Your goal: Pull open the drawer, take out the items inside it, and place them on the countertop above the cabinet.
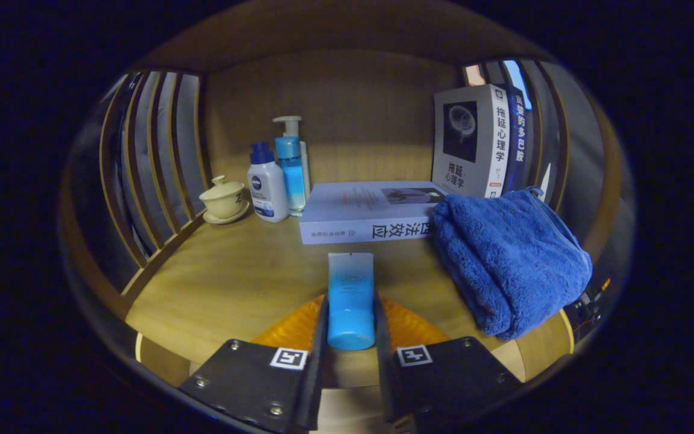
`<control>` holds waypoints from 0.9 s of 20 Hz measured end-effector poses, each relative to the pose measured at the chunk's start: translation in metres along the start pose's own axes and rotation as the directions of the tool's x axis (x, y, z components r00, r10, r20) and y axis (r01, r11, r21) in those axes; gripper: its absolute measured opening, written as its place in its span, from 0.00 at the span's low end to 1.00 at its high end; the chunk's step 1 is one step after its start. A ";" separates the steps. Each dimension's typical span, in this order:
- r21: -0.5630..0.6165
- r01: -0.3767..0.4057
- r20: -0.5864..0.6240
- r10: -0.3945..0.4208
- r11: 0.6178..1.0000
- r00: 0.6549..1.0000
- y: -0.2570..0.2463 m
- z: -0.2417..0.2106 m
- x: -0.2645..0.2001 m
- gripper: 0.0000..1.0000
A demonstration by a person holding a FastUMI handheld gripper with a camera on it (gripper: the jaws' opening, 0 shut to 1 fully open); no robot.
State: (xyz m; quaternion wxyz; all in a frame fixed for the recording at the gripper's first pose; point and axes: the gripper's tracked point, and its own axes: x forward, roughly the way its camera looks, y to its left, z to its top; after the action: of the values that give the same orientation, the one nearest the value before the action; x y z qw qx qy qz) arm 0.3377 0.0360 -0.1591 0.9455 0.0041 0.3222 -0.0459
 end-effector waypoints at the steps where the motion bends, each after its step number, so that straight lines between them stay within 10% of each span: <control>1: 0.001 -0.003 -0.002 0.003 1.000 1.000 0.001 -0.001 0.001 0.40; 9: -0.031 -0.041 0.177 0.045 0.999 0.983 -0.003 0.030 -0.065 0.94; 18: -0.114 -0.082 0.314 0.114 0.990 0.943 -0.013 0.017 -0.189 0.97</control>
State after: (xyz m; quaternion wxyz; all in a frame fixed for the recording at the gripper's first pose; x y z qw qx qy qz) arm 0.1976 0.0382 -0.0300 0.9854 -0.0342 0.1661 0.0172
